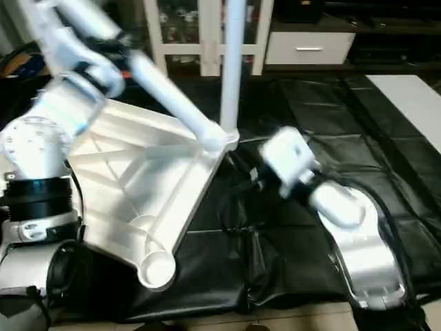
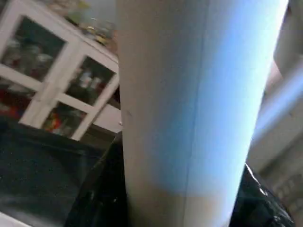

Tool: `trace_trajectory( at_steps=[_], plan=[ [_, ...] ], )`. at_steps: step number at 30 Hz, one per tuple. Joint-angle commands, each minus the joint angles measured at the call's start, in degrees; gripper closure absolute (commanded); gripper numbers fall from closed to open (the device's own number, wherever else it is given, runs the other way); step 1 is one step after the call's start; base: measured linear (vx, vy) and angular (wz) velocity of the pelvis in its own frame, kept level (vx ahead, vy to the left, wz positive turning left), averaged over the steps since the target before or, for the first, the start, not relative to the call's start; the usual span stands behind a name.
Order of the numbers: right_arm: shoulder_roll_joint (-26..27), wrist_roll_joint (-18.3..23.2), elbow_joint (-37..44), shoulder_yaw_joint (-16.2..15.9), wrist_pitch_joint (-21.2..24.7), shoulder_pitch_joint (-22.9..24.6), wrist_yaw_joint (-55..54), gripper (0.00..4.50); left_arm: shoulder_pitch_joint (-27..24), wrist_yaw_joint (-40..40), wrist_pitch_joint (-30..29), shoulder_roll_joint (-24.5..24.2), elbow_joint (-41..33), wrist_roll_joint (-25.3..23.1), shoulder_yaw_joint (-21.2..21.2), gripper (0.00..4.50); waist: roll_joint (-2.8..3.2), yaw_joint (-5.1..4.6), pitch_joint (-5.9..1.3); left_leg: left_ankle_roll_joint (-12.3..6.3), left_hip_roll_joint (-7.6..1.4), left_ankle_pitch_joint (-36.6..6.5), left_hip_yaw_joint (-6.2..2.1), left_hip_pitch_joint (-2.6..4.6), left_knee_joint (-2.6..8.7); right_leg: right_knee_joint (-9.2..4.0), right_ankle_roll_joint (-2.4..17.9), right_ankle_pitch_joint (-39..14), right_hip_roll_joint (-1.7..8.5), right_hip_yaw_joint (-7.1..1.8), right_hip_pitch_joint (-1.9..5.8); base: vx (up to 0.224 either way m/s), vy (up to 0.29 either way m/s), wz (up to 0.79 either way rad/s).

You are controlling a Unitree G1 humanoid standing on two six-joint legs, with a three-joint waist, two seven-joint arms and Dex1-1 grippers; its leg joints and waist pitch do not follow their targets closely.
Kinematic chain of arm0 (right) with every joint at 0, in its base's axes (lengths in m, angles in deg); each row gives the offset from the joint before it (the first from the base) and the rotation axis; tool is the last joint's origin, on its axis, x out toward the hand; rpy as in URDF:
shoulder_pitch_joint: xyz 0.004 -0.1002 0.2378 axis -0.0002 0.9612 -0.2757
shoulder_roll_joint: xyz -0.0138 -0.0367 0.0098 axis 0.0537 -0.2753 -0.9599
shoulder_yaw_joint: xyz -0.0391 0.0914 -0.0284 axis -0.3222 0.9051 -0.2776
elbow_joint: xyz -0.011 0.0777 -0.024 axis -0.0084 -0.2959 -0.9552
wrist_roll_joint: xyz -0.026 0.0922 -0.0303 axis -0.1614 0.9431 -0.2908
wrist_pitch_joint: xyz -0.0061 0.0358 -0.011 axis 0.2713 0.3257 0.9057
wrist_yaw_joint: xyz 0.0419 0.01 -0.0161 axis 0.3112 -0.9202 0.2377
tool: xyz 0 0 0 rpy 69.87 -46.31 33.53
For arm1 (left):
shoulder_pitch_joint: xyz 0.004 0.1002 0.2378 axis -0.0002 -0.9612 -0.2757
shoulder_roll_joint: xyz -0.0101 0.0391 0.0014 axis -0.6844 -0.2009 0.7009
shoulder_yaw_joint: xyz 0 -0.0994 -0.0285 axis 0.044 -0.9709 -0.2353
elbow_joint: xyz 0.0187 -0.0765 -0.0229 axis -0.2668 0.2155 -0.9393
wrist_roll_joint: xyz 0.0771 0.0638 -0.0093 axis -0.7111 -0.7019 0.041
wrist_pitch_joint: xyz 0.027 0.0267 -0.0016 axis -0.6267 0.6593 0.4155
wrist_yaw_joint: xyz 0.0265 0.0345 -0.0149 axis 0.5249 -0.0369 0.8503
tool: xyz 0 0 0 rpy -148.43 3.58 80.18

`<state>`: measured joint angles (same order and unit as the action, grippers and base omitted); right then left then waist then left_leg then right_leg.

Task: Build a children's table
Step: Pick table leg

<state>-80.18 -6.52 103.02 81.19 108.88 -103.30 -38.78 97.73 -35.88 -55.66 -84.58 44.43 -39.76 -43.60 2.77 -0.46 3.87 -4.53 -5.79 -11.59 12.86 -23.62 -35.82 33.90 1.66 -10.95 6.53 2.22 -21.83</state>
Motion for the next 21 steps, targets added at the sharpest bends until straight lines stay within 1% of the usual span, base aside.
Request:
trace_trajectory(
  at_steps=[1,2,3,4,6,7,8,10,11,12,13,14,16,17,18,20,21],
  plan=[
    [0.67,4.51,0.48,-0.47,4.91,-2.53,1.28,0.29,-0.60,4.04,0.08,-1.44,-1.91,-2.25,3.97,2.79,-0.01,-0.09,-4.27,3.79,-6.63,-12.25,-4.45,3.12,5.87,-2.40,8.46,-2.72,2.17,-1.54,1.14,0.000,0.000,0.00],
    [0.67,4.51,0.48,-0.47,4.91,-2.53,1.28,0.29,-0.60,4.04,0.08,-1.44,-1.91,-2.25,3.97,2.79,-0.01,-0.04,-4.31,4.49,-6.64,-12.26,-4.33,3.13,5.88,-2.34,8.36,-2.54,2.26,-1.56,1.13,0.000,0.000,0.00],
    [0.90,4.18,-0.26,-1.27,6.16,-4.49,2.82,0.29,-0.68,4.95,0.39,-1.41,-2.03,-2.78,4.72,2.79,-0.02,-0.05,-4.25,4.84,-6.61,-12.42,-4.30,3.20,5.89,-2.36,8.37,-2.64,2.19,-1.53,1.05,0.000,0.000,0.00],
    [1.31,3.65,-0.77,-1.63,7.18,-5.55,3.16,0.29,-0.83,5.98,0.51,-1.63,-2.26,-3.26,5.51,2.79,-0.04,-0.11,-4.33,5.22,-6.50,-12.07,-4.27,3.15,5.81,-2.30,8.41,-2.38,2.18,-1.53,1.14,0.000,0.000,0.00],
    [1.97,2.59,-1.76,-2.20,8.99,-7.32,3.26,0.29,-1.08,7.61,0.71,-1.90,-2.64,-4.08,6.59,2.79,-0.05,-0.14,-4.27,5.51,-6.47,-12.13,-4.22,3.03,5.84,-2.28,8.39,-2.70,2.26,-1.60,1.12,0.000,0.000,0.00],
    [2.53,1.46,-3.23,-2.69,10.19,-9.03,2.95,0.29,-1.31,8.89,0.83,-2.11,-3.04,-4.62,7.32,2.79,0.07,-0.21,-4.18,6.53,-6.37,-13.42,-4.20,3.11,5.91,-2.36,8.28,-4.13,2.17,-1.61,1.00,0.000,0.000,0.00],
    [2.71,1.29,-4.01,-2.90,10.79,-9.87,2.63,0.29,-1.45,9.47,0.88,-2.22,-3.27,-4.82,7.61,2.79,0.01,-0.22,-4.18,7.04,-6.39,-14.43,-4.15,3.17,5.95,-2.45,8.20,-5.41,2.28,-1.70,0.92,0.000,0.000,0.00],
    [2.88,1.24,-5.27,-3.26,12.06,-11.15,1.97,0.29,-1.69,10.43,0.98,-2.38,-3.69,-5.04,8.04,2.79,0.00,-0.16,-4.18,7.70,-6.42,-15.12,-4.19,3.24,5.99,-2.54,8.14,-6.33,2.32,-1.71,0.89,0.000,0.000,0.00],
    [2.62,1.73,-6.00,-3.60,13.16,-11.99,1.28,0.29,-1.92,11.08,1.22,-2.50,-3.96,-5.15,8.35,2.79,0.08,-0.18,-4.17,8.30,-6.42,-15.46,-4.23,3.27,6.08,-2.51,7.93,-6.62,2.25,-1.71,0.87,0.000,0.000,0.00],
    [2.62,1.73,-6.00,-3.60,13.16,-11.99,1.28,0.29,-1.92,11.08,1.22,-2.50,-3.96,-5.15,8.35,2.79,-0.06,-0.21,-4.17,8.79,-6.43,-15.48,-4.28,3.33,6.09,-2.36,7.78,-6.36,2.12,-1.69,0.80,0.000,0.000,0.00],
    [2.55,2.29,-6.70,-3.68,14.20,-12.65,0.66,0.29,-2.14,11.85,1.66,-2.75,-4.21,-5.45,8.78,2.79,-0.05,-0.13,-4.22,9.14,-6.41,-15.40,-4.18,3.45,6.13,-2.41,7.52,-5.96,2.08,-1.69,0.71,0.000,0.000,0.00],
    [2.93,3.09,-7.43,-3.23,16.05,-13.31,0.01,0.29,-2.57,13.27,2.39,-3.31,-4.59,-6.29,9.63,2.79,-0.04,-0.16,-4.33,8.99,-6.32,-14.83,-4.29,3.36,6.07,-2.36,7.46,-5.56,2.11,-1.69,0.85,0.000,0.000,0.00],
    [4.17,4.06,-9.00,-1.91,18.63,-14.53,-0.37,0.29,-3.43,16.03,3.75,-4.26,-4.98,-8.15,11.09,2.79,-0.04,-0.26,-4.31,8.63,-6.28,-14.16,-4.12,3.21,6.03,-2.47,7.45,-5.23,2.20,-1.77,0.84,0.000,0.000,0.00],
    [4.66,4.40,-9.73,-1.51,18.78,-14.94,-0.03,0.29,-3.60,16.75,3.95,-4.30,-4.95,-8.39,11.25,2.79,-0.04,-0.29,-4.34,8.47,-6.24,-14.05,-4.08,3.16,5.99,-2.45,7.50,-5.29,2.25,-1.79,0.86,0.000,0.000,0.00],
    [4.66,4.40,-9.73,-1.51,18.78,-14.94,-0.03,0.29,-3.60,16.75,3.95,-4.30,-4.95,-8.39,11.25,2.79,0.12,-0.26,-4.43,8.52,-6.21,-14.04,-3.97,3.27,5.95,-2.36,7.59,-5.16,2.24,-1.78,0.82,0.000,0.000,0.00],
    [5.48,4.78,-10.82,-1.15,19.02,-15.66,0.54,0.29,-3.77,18.45,4.16,-4.40,-5.05,-9.26,11.72,2.79,0.28,-0.04,-4.57,8.70,-6.32,-12.74,-3.98,3.39,5.94,-2.15,8.09,-3.22,2.11,-1.67,0.85,0.000,0.000,0.00],
    [5.48,4.78,-10.82,-1.15,19.02,-15.66,0.54,0.29,-3.77,18.45,4.16,-4.40,-5.05,-9.26,11.72,2.79,0.26,-0.04,-4.56,8.81,-6.31,-12.63,-3.95,3.39,5.97,-2.11,8.17,-2.87,2.05,-1.65,0.84,0.000,0.000,0.00]
  ],
)
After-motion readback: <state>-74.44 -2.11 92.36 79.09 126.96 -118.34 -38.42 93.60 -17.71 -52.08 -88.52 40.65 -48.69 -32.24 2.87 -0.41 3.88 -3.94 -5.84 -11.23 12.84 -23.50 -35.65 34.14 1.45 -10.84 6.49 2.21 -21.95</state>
